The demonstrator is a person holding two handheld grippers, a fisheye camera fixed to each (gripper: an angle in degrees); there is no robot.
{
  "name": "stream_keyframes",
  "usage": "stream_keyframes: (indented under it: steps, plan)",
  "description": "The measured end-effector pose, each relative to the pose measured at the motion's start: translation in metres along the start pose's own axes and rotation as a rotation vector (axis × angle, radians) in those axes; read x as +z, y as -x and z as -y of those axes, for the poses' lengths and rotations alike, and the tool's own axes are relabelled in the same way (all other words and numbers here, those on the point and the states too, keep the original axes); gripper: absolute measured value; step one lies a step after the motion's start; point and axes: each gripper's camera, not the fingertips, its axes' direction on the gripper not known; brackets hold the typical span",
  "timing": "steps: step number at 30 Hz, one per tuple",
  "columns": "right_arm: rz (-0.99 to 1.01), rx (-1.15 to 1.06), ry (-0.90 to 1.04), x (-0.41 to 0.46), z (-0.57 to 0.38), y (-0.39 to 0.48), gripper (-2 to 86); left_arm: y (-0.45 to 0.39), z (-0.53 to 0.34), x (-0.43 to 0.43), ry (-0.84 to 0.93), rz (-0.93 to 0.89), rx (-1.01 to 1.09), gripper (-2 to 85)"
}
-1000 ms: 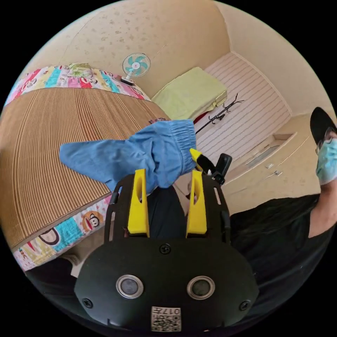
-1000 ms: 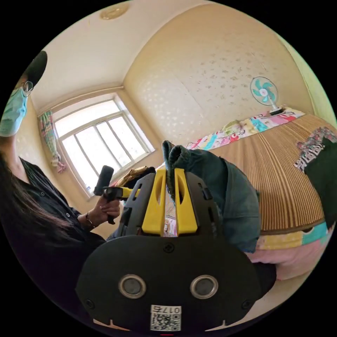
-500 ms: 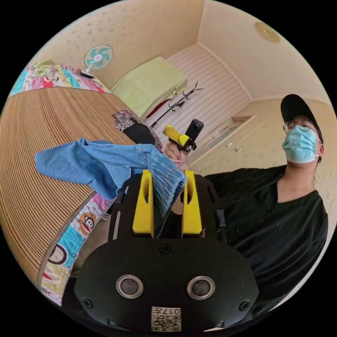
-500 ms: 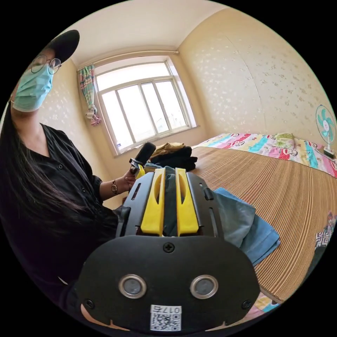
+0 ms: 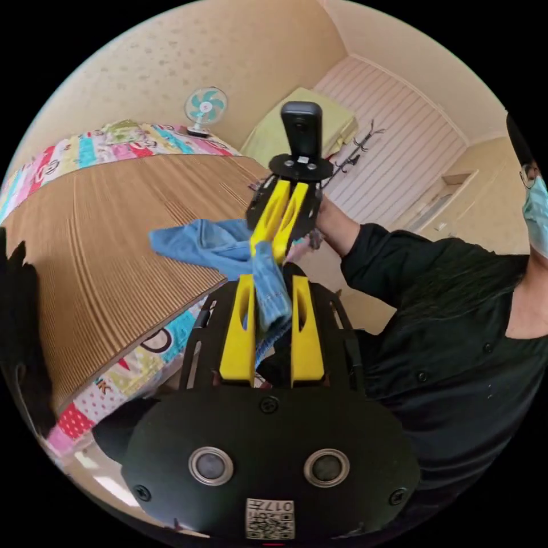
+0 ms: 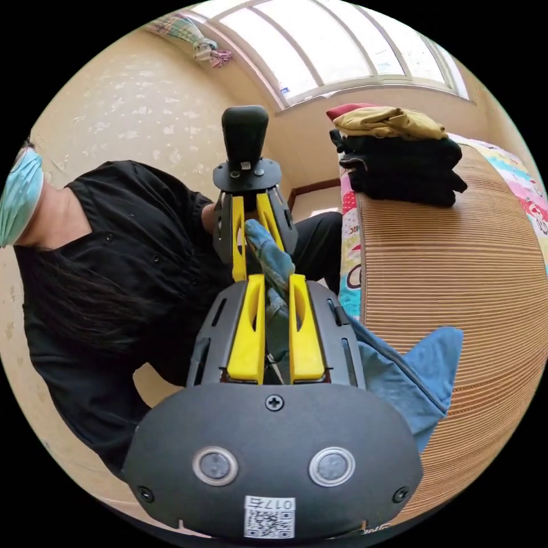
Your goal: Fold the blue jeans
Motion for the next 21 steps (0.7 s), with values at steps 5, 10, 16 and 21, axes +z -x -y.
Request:
stream_keyframes:
  steps: [5,10,16,21]
  plan:
    - [-0.318,0.156,-0.201,-0.034,0.016,0.0,3.1,0.021,-0.05,-0.088,-0.278,0.132,-0.252,12.0]
    - [-0.474,0.211,-0.529,-0.073,0.032,0.043,2.7,0.025,-0.063,-0.126,-0.419,-0.001,-0.364,16.2]
    - [-0.417,0.048,-0.435,-0.022,0.11,0.115,2.7,0.019,-0.019,-0.145,-0.741,-0.464,-0.257,19.4]
    - [-0.462,0.193,-0.508,-0.023,0.083,0.112,2.6,0.004,-0.031,-0.161,-0.76,-0.402,-0.302,4.6]
